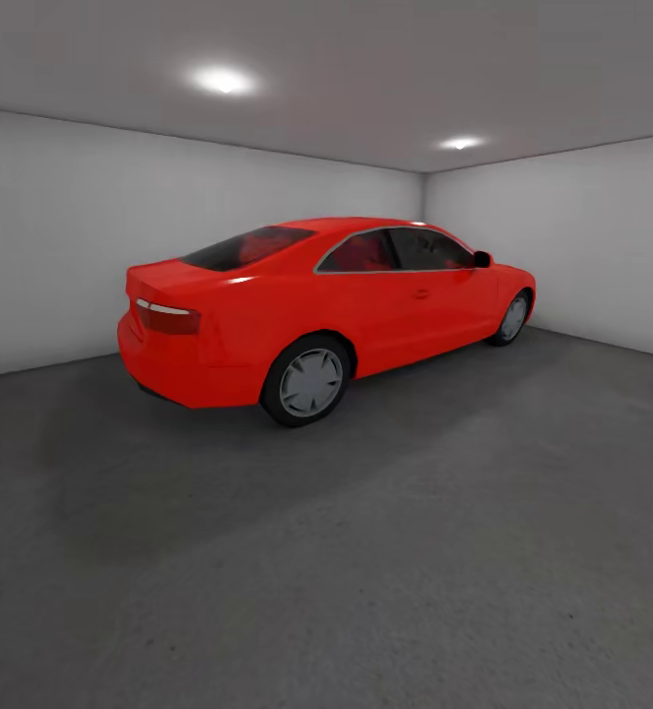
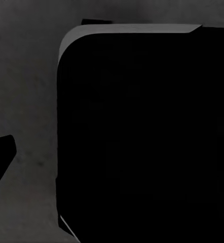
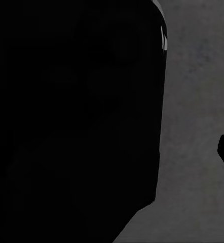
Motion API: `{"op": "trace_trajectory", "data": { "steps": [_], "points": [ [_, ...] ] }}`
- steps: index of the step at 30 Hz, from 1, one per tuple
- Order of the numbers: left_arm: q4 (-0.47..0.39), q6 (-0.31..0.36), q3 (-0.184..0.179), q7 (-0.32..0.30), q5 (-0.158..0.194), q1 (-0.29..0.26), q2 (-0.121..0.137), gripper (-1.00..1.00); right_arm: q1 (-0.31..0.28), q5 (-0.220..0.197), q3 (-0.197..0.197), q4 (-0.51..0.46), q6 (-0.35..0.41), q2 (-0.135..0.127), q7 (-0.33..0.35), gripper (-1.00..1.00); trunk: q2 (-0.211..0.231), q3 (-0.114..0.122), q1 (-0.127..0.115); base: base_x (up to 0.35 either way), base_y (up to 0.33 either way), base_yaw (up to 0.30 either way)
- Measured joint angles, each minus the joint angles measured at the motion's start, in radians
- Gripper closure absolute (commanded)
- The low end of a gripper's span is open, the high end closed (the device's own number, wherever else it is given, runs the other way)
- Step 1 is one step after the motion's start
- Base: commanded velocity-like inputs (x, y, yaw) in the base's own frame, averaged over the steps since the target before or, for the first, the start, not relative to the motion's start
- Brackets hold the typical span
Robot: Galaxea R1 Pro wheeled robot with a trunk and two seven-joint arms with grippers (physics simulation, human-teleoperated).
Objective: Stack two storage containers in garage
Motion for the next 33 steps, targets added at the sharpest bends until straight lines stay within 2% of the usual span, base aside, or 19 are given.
{"op": "trace_trajectory", "data": {
  "steps": [10, 33],
  "points": [
    [-0.001, -0.001, 0.0, 0.0, 0.001, 0.0, 0.0, -1.0, 0.0, -0.002, 0.0, 0.0, -0.005, 0.0, 0.001, -1.0, 0.0, 0.0, 0.0, 0.0, 0.0, -0.204],
    [-0.003, -0.002, -0.001, 0.0, 0.001, 0.0, -0.002, -1.0, 0.0, 0.008, 0.007, 0.0, -0.004, 0.001, 0.002, -1.0, 0.0, 0.0, 0.0, 0.0, 0.0, -0.287]
  ]
}}
